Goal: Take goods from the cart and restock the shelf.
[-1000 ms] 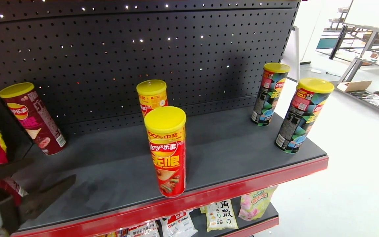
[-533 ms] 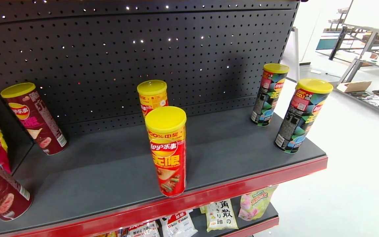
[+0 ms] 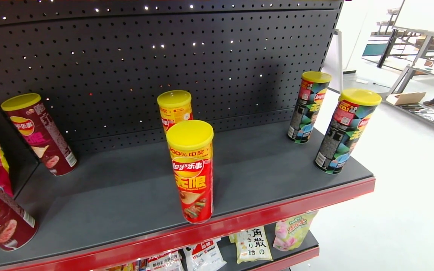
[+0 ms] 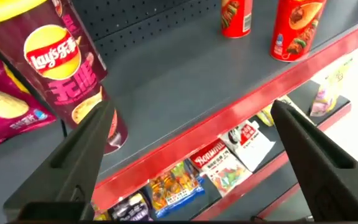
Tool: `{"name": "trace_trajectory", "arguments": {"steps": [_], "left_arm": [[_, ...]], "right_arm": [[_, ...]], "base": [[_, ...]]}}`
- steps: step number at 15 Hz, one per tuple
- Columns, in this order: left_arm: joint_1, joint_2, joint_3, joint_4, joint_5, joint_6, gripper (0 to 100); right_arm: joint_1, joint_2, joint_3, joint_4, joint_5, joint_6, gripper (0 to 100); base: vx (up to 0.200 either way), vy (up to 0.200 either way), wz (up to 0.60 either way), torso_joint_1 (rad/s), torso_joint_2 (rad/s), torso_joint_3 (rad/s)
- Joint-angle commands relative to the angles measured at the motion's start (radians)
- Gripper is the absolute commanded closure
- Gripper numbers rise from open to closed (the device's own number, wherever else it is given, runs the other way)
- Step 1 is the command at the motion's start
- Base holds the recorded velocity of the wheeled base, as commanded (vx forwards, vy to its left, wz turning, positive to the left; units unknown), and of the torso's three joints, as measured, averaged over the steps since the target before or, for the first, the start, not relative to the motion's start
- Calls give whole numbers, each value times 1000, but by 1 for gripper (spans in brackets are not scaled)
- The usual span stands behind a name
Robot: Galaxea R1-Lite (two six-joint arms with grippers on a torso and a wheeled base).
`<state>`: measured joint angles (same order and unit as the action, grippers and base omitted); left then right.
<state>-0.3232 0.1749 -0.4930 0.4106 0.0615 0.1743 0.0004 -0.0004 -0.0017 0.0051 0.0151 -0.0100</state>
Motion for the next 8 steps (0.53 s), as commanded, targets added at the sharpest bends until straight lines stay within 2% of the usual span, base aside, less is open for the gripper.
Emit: {"name": "trace_trajectory", "arguments": {"steps": [1,3,8], "left_arm": [[0,8,-1,-4,0,2,0],[-4,9,-1,-29,-5,2,0],[-22,6,5,-30,-6,-1,0]], "right_arm": [[0,0,0,-1,0,-1,0],[1,0,0,-1,0,-2,0],[1,0,0,-1,0,-2,0]], "base": [[-200,0,0,17,7,2],[0,0,0,0,0,0],[0,0,600,6,4,5]]}}
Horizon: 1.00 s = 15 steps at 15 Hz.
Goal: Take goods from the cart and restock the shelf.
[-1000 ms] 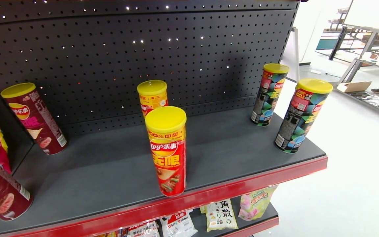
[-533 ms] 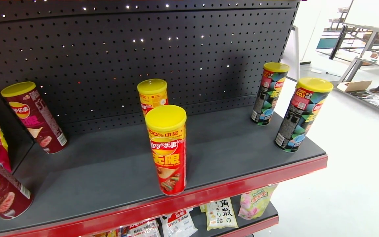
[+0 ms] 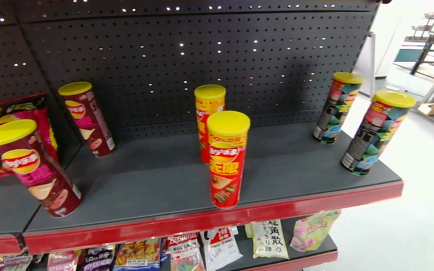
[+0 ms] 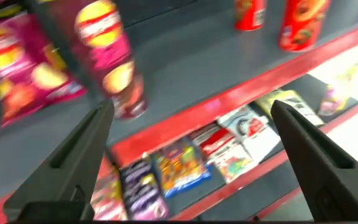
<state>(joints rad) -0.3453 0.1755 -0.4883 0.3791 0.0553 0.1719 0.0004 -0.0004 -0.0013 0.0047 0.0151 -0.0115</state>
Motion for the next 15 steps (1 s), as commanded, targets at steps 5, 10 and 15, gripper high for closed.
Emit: {"name": "trace_trajectory", "arguments": {"steps": [5,10,15], "left_arm": [[0,-2,10,-2,5,-19,0],[95,-79,123,-2,93,-193,0],[100,-82,258,-190,109,-232,0]], "right_arm": [[1,0,0,0,0,2,0],[0,0,0,0,65,-13,0],[24,367,-378,-37,186,67,0]], "base": [[0,0,480,4,3,-2],[0,0,0,0,0,0],[0,0,0,0,0,0]]}}
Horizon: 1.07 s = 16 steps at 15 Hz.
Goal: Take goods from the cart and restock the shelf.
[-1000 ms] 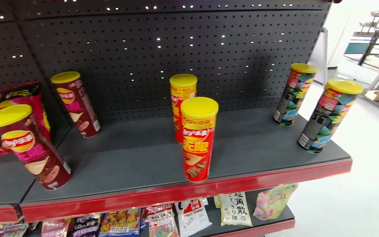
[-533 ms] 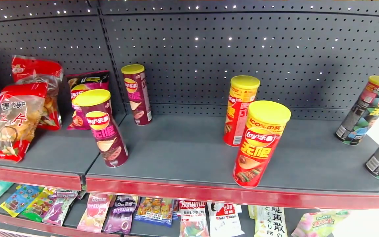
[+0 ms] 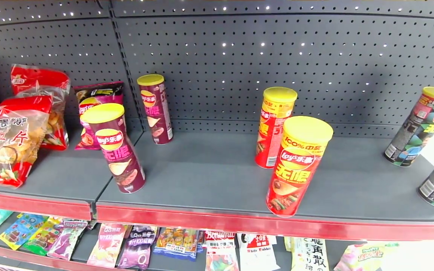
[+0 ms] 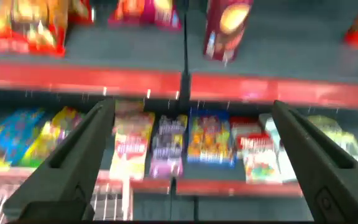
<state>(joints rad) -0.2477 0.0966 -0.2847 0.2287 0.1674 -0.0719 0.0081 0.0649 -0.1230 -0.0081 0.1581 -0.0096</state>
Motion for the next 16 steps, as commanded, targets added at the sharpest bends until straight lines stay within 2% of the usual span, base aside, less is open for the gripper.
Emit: {"name": "trace_trajectory", "arguments": {"steps": [1,2,3,4,6,7,9,14,16], "left_arm": [[2,-1,116,-149,7,49,0],[5,2,131,-163,34,54,0],[21,0,140,-163,121,54,0],[21,0,136,-163,155,54,0],[21,0,131,-161,165,60,0],[21,-1,137,-161,167,75,0],[21,0,167,-167,161,83,0],[21,-1,187,-169,167,84,0],[21,-1,205,-170,167,87,0]], "right_arm": [[35,378,-319,-23,75,17,0],[44,421,-333,-23,95,-41,0],[43,535,-340,-33,95,-135,0],[46,615,-343,-36,97,-141,0],[104,737,-340,-35,101,-144,0],[139,793,-339,-35,90,-141,0],[159,880,-342,-35,70,-145,0],[268,1116,-385,-38,-75,-138,0],[273,1201,-426,-55,-106,-122,0]], "base": [[0,0,0,0,0,0],[0,0,0,0,0,0],[0,0,0,0,0,0],[0,0,0,0,0,0],[0,0,0,0,0,0],[0,0,0,0,0,0],[0,0,0,0,0,0],[0,0,0,0,0,0],[0,0,0,0,0,0]]}}
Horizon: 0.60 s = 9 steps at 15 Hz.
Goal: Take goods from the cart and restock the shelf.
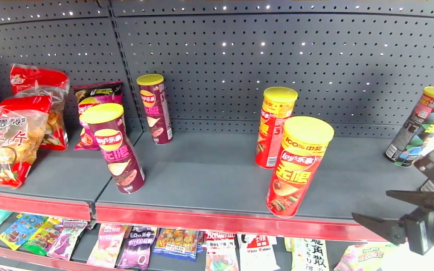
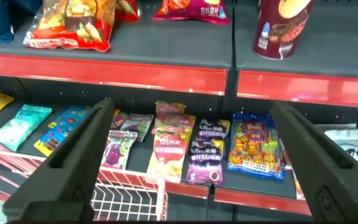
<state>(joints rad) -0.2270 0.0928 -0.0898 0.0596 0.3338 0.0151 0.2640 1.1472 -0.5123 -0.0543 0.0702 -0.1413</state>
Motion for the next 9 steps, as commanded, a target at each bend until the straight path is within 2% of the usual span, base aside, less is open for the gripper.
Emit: {"name": "trace_trajectory", "arguments": {"steps": [1,4,9], "left_arm": [[0,2,19,-1,1,0,0],[0,4,33,-1,1,0,0],[0,4,44,-1,1,0,0]], "right_arm": [[20,152,-58,-12,-32,14,0],[37,233,-92,-12,-113,17,0],[93,307,-135,-12,-124,19,0]], "base": [[0,0,0,0,0,0],[0,0,0,0,0,0],[0,0,0,0,0,0]]}}
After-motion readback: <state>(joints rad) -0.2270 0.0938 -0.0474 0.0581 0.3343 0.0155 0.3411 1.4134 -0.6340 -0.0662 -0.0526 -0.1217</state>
